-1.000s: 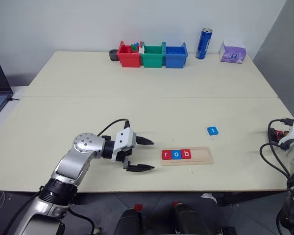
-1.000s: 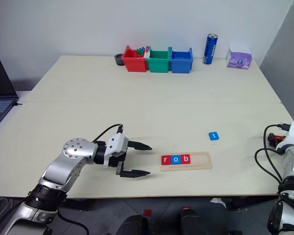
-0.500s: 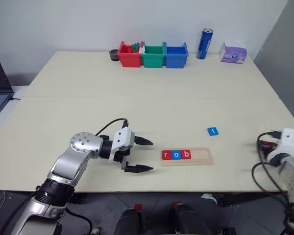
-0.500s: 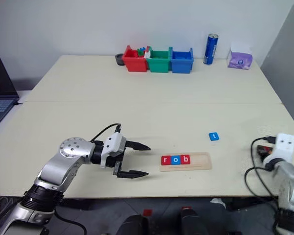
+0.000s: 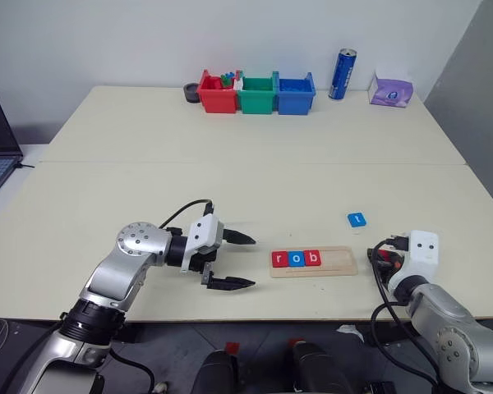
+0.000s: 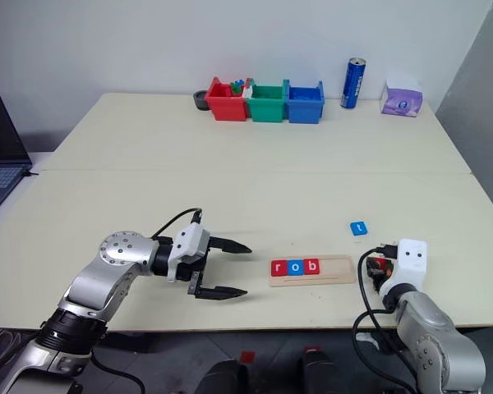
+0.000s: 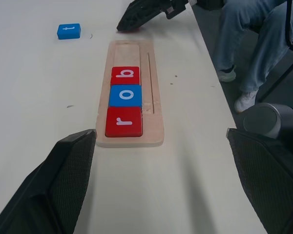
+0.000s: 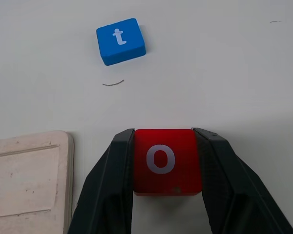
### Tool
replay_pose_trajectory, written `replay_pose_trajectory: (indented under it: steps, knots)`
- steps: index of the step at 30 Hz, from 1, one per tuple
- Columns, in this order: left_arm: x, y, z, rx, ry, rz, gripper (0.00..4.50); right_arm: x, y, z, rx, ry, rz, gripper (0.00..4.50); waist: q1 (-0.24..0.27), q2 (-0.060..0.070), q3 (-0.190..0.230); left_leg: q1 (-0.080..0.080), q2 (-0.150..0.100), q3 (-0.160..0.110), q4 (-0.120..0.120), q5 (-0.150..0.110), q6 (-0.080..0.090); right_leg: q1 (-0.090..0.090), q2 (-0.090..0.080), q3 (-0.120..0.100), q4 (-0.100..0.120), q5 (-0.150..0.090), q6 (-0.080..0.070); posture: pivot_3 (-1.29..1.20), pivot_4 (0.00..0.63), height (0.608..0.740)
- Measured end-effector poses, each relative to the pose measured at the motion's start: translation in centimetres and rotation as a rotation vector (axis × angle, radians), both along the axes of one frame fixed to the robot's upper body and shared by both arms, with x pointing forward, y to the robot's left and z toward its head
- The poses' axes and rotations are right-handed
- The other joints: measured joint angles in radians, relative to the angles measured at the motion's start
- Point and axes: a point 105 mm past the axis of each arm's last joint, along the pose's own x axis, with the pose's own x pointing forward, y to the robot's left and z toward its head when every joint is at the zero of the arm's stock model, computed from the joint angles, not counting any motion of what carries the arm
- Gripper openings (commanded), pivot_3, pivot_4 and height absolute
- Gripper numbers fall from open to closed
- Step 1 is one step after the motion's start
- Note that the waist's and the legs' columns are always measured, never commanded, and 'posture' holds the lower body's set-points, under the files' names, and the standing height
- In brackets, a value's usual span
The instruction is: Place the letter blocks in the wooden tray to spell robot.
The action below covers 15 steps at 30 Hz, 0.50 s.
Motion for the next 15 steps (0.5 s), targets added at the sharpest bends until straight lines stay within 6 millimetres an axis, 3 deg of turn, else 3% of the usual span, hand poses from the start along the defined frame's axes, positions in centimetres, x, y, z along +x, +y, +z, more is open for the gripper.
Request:
replay_pose_trajectory:
  steps: [7,11,15]
  knots:
    - [-0.3,0.1,-0.4,0.0,-0.005,-0.003,4.5,0.7,0.7,0.8,0.035,-0.04,0.016,4.48,0.001,0.0,0.0,0.0,0.0,0.0,0.0,0.0,0.0,0.0,0.0,0.0,0.0,0.0,0.0,0.0,0.15,0.74]
    - [-0.3,0.2,-0.7,0.009,-0.001,0.005,4.5,1.4,-1.3,3.4,-0.065,-0.098,0.043,4.48,0.003,0.001,0.001,-0.001,-0.001,0.0,0.0,0.0,0.0,-0.001,0.0,0.0,0.0,0.0,0.0,0.0,0.15,0.74]
    - [-0.2,0.3,-0.8,0.013,-0.001,0.009,4.5,0.9,-2.4,4.7,-0.192,-0.014,0.305,4.48,0.004,0.001,0.001,-0.001,-0.001,0.001,0.0,0.0,0.0,0.0,0.0,-0.001,-0.001,0.0,0.0,0.0,0.15,0.74]
